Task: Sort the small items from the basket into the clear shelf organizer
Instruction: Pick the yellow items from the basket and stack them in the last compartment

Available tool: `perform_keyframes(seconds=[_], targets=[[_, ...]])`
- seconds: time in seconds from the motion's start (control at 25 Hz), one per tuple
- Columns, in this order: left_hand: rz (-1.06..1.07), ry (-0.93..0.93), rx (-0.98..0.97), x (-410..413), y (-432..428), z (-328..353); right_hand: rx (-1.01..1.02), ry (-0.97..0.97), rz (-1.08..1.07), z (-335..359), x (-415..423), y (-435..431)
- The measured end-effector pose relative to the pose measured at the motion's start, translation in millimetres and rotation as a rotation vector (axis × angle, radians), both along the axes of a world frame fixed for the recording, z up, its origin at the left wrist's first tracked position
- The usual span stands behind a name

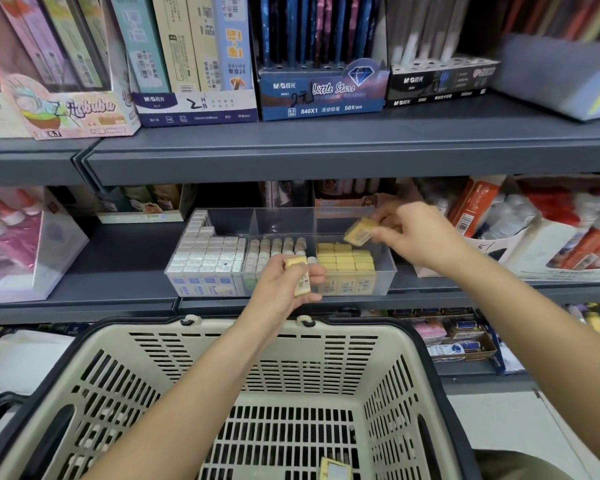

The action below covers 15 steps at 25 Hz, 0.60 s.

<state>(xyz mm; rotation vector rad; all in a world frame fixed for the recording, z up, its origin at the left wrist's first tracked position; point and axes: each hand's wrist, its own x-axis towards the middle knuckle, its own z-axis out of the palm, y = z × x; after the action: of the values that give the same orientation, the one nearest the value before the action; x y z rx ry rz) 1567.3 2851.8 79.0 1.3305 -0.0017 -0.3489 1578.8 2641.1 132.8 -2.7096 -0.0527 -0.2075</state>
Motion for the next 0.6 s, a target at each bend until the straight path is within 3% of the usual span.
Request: perform_keyframes(seconds=[0.08, 0.2, 0.6], targets=[[-0.028, -0.112, 0.137, -1, 4, -4, -0.224, -0.030, -0.073, 1, 8, -11], [-0.042, -0.224, 0.248, -4, 8, -9, -0.336, -0.002, -0.063, -6, 14, -10], [-0.030, -0.166, 0.204, -5, 9, -15, -0.497, 0.083, -0.014, -34, 26, 5]])
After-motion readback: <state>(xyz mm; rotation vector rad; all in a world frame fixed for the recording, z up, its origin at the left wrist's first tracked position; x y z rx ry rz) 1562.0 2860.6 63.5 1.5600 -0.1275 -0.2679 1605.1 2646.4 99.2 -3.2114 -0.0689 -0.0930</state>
